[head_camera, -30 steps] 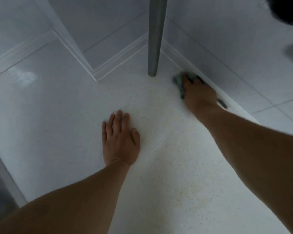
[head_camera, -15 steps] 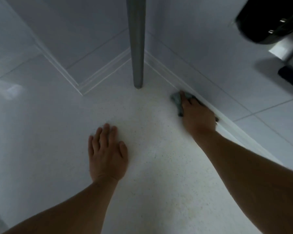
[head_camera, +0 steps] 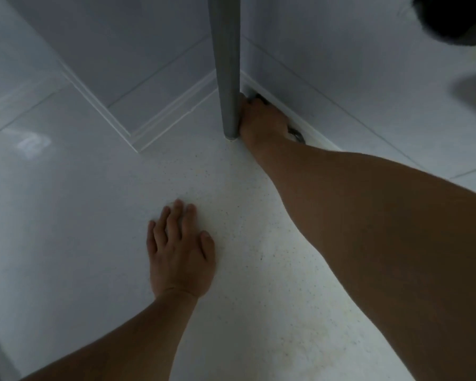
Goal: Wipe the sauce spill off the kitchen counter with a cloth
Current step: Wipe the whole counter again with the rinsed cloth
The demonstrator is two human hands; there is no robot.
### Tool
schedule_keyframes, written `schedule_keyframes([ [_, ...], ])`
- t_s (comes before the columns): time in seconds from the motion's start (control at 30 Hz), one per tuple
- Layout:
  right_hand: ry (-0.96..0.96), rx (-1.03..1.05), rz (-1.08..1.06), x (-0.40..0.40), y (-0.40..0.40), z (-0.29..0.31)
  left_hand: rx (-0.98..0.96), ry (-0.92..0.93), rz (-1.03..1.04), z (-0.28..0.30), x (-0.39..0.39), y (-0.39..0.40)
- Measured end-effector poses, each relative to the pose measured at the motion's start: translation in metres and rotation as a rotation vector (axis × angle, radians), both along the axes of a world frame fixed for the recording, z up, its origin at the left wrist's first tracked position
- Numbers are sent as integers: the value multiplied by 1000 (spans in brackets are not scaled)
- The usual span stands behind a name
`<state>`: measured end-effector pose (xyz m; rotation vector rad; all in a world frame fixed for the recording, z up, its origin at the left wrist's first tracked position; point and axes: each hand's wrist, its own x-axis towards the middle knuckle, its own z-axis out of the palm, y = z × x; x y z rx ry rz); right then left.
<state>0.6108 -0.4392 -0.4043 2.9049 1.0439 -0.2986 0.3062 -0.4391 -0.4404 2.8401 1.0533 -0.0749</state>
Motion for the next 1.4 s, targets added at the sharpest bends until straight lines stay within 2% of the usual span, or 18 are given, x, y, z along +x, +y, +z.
schedule_keyframes([
  [0.17,-6,63,-16,-10,-49,-7,2,-5,12,1,1,0],
  [0.37,-22,144,-241,-65,-192,-7,-35,-39,13,7,1,0],
  [0.5,-38,-31,-385,-104,-277,-1,-82,-47,-17,9,-2,-1],
  [0.57,-38,-80,-494,-120,-287,-6,-78,-58,-35,8,-3,-2],
  [0.63,19,4,-556,-156,-273,-5,-84,-54,-42,8,-7,-1],
  [0.73,-15,191,-341,-258,-236,-12,-90,-85,-71,7,-8,1],
  [0.77,36,237,-271,-307,-220,-10,-105,-84,-65,9,-9,1],
  [0.87,227,163,-30,-455,-201,-8,-133,-94,-66,8,-11,2],
  [0.93,389,127,99,-499,-212,-9,-154,-122,-58,8,-11,2],
  [1.0,350,115,130,-481,-215,-3,-154,-134,-63,7,-12,2],
  [1.03,282,137,78,-448,-216,-2,-140,-139,-64,7,-10,2],
  [1.1,213,218,-150,-352,-226,0,-127,-144,-63,5,-9,2],
  [1.17,126,208,-435,-259,-240,5,-112,-138,-63,0,-9,4],
  [1.23,140,194,-723,-209,-258,5,-105,-133,-70,-2,-11,5],
  [1.3,140,97,-805,-215,-251,-1,-102,-137,-76,-2,-10,4],
  [1.4,56,128,-610,-323,-202,-10,-96,-153,-41,-2,-9,3],
])
